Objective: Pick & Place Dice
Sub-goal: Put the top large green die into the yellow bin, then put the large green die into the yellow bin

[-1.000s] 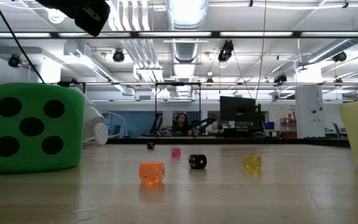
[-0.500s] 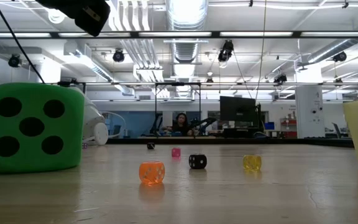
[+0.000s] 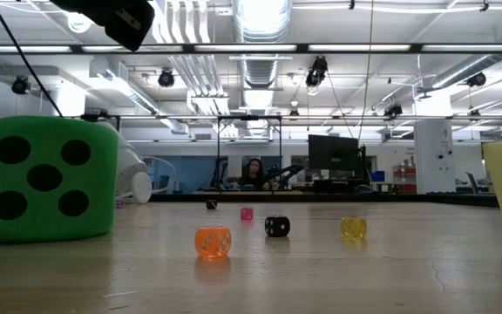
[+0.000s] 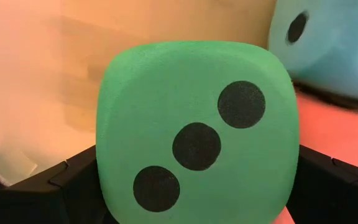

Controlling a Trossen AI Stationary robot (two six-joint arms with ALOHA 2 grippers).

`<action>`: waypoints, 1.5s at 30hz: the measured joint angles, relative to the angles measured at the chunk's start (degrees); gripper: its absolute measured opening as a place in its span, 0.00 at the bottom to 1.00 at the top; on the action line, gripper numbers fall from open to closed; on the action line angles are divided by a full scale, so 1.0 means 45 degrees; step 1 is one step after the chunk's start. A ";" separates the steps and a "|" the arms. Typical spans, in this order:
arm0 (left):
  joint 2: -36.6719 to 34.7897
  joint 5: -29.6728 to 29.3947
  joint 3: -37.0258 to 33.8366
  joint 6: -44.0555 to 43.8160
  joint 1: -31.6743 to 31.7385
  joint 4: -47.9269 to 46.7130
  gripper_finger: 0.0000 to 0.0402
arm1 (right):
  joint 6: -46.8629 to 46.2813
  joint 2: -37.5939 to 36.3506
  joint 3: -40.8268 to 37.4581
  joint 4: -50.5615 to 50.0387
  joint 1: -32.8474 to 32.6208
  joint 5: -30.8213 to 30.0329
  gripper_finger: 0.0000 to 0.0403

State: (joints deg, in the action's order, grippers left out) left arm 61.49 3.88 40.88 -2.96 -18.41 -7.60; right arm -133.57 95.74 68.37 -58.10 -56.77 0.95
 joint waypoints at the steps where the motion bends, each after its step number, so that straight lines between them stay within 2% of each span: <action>1: 0.0000 0.0000 0.0000 0.0000 0.0000 0.0000 0.01 | -0.0057 0.0000 -0.0020 -0.0095 0.0000 -0.0108 0.91; 8: 0.0000 0.0000 0.0000 0.0000 0.0000 0.0000 0.01 | -0.1221 0.0019 -0.0134 -0.0017 0.0000 -0.0197 0.95; 15: 0.0000 0.0000 0.0000 -0.0005 0.0000 0.0000 0.01 | -0.1333 0.0019 -0.0013 -0.0019 0.0005 -0.0149 0.99; 22: 0.0000 0.0000 0.0000 -0.0005 -0.0005 0.0000 0.01 | -0.1433 0.0019 0.0783 -0.0619 0.0002 -0.0144 0.99; 26: 0.0000 0.0000 0.0000 -0.0010 -0.0005 -0.0003 0.01 | -0.1425 0.0014 0.1569 -0.1689 0.0010 -0.0328 0.99; 30: 0.0000 0.0000 0.0000 -0.0010 -0.0005 -0.0005 0.01 | -0.1420 0.0006 0.2255 -0.2712 0.0010 -0.1729 0.99; 37: 0.0000 0.0000 0.0000 -0.0044 -0.0005 -0.0005 0.01 | -0.1117 0.0000 0.2342 -0.3114 0.0036 -0.5801 0.99; 41: 0.0000 0.0000 0.0000 -0.0039 -0.0005 -0.0005 0.01 | 0.0794 0.0000 0.2151 -0.3175 0.0332 -0.7626 0.99; 45: 0.0000 0.0000 0.0000 -0.0039 -0.0005 -0.0005 0.01 | 0.2564 0.0000 0.2124 -0.3193 0.0811 -0.8494 0.99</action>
State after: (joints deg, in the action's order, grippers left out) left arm 61.49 3.88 40.88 -3.14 -18.44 -7.62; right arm -122.03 95.74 77.93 -72.47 -53.13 -37.27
